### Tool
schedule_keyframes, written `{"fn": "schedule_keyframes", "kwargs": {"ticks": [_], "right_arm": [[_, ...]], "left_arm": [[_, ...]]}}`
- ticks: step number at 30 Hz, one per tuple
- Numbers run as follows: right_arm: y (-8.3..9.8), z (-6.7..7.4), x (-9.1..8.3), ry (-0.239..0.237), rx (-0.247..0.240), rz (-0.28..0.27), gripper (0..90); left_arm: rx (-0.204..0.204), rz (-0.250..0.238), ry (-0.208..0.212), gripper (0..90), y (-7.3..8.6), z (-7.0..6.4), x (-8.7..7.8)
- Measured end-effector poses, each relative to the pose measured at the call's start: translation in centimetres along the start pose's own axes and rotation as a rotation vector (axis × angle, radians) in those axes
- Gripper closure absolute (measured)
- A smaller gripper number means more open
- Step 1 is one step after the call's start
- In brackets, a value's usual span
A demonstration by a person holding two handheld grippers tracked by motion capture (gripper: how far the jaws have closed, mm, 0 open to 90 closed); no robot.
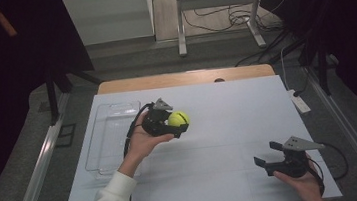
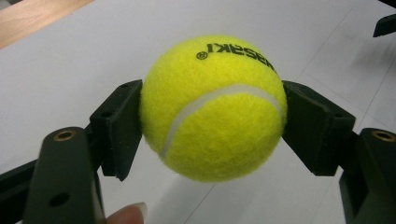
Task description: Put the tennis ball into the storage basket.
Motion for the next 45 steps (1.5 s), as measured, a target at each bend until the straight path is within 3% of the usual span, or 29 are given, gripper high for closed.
{"fn": "schedule_keyframes", "kwargs": {"ticks": [27, 45], "right_arm": [[0.0, 0.0, 0.0, 0.002, 0.0, 0.002, 11.1], [0.0, -0.1, 0.0, 0.005, 0.0, 0.002, 11.1]], "left_arm": [[-0.015, -0.057, -0.003, 26.6, 0.7, 0.4, -2.0], [-0.028, -0.08, -0.028, 26.5, 1.3, 1.0, -3.3]]}}
Point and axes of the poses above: each handheld gripper's, and its own axes: x roughly forward along the jaws, y roughly out of its underside, z roughly to its left, the point moved 10 cm from there along x, roughly forward along the jaws
